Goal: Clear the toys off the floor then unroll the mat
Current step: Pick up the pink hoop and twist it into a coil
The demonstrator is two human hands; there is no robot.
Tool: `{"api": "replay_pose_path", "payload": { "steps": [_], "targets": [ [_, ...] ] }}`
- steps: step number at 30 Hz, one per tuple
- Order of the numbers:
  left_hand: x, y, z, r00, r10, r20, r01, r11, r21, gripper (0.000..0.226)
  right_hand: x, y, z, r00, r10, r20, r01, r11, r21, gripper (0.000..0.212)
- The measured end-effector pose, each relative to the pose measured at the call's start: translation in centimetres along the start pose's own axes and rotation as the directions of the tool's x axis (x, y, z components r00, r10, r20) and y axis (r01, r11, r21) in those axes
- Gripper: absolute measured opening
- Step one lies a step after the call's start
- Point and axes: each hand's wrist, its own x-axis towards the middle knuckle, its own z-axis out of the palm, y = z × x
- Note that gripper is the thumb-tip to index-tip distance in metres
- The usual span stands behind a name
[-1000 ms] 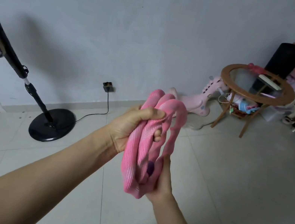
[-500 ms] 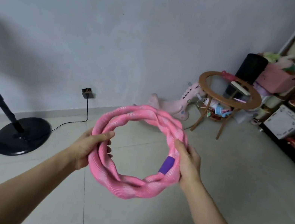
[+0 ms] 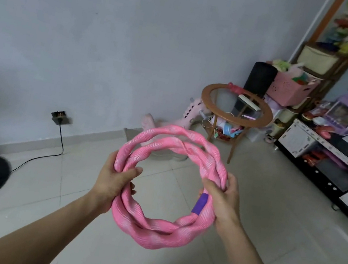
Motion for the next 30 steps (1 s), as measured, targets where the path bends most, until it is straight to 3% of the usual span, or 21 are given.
{"api": "replay_pose_path", "payload": {
  "steps": [4,8,14,24,30],
  "targets": [
    [2.9,0.2,6.4,0.998,0.058,0.008,-0.059,0.986,0.153,0.035,5.3,-1.2,-4.3,0.996,-0.004,-0.084,0.005,1.000,0.017,0.028],
    [5.3,1.1,13.4,0.997,0.079,-0.003,-0.076,0.969,0.236,0.029,10.2,-2.7,-8.6,0.996,-0.009,-0.090,0.010,1.000,0.012,0.051],
    [9.2,2.2,20.6,0.994,0.104,0.021,-0.106,0.974,0.199,0.045,16.8,-4.0,-12.3,0.993,0.007,-0.117,-0.015,0.998,-0.068,0.031],
    [22.9,2.4,29.1,1.000,0.007,-0.012,-0.006,0.993,0.120,0.026,31.4,-3.6,-13.5,0.975,0.073,-0.209,-0.085,0.995,-0.048,0.022],
    [31.9,4.1,34.2,1.000,-0.024,-0.005,0.024,0.991,0.131,0.032,41.6,-4.8,-13.4,0.962,0.157,-0.223,-0.163,0.987,-0.006,0.026]
  ]
}}
